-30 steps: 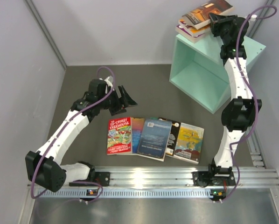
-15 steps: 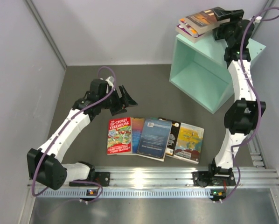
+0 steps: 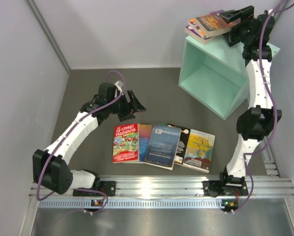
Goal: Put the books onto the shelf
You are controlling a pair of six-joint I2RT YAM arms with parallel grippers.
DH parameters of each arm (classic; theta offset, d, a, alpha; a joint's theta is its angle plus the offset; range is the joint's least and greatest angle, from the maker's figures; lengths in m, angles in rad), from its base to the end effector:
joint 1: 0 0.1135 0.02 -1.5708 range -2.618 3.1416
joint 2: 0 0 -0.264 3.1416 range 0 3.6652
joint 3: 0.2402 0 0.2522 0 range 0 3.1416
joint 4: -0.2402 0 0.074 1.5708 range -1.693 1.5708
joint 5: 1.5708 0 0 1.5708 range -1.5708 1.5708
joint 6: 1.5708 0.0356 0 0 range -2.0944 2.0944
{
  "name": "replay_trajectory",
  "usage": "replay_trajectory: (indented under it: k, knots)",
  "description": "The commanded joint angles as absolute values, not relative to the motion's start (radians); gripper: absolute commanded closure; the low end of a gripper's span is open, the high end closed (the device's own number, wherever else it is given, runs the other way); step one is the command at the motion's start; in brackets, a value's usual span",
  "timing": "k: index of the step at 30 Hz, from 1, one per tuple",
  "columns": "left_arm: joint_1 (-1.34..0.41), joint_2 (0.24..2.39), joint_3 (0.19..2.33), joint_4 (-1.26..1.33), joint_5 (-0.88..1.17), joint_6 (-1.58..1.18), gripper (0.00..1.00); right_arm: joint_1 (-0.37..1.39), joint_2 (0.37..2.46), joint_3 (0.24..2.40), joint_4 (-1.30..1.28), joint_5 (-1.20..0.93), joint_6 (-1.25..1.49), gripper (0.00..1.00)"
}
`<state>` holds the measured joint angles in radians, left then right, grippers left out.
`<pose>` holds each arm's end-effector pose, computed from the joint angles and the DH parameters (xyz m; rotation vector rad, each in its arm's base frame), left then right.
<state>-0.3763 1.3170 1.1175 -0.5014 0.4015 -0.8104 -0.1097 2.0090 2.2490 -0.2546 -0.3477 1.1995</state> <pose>0.2621 -0.1185 0.3104 -0.2990 2.4231 -1.0415 0.4617 -0.0386 0.4675 0.7906 1.5067 1.1082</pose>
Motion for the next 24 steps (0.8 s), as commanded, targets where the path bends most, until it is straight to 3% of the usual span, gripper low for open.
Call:
replay_trajectory:
  k: [1, 4, 12, 24]
  knots:
    - [-0.376, 1.328, 1.14, -0.443, 0.42, -0.815, 0.17, -0.115, 2.051, 2.328, -0.336, -0.454, 1.132, 0.06]
    - [-0.376, 1.333, 1.141, -0.445, 0.422, -0.815, 0.17, -0.118, 2.072, 2.368, -0.38, -0.504, 1.111, 0.0]
    - [-0.376, 1.335, 1.137, -0.453, 0.422, -0.816, 0.18, -0.141, 2.071, 2.358, -0.457, -0.575, 1.057, 0.0]
    - [-0.376, 1.331, 1.103, -0.431, 0.445, -0.836, 0.18, -0.271, 1.862, 2.074, -0.385, -0.643, 0.971, 0.03]
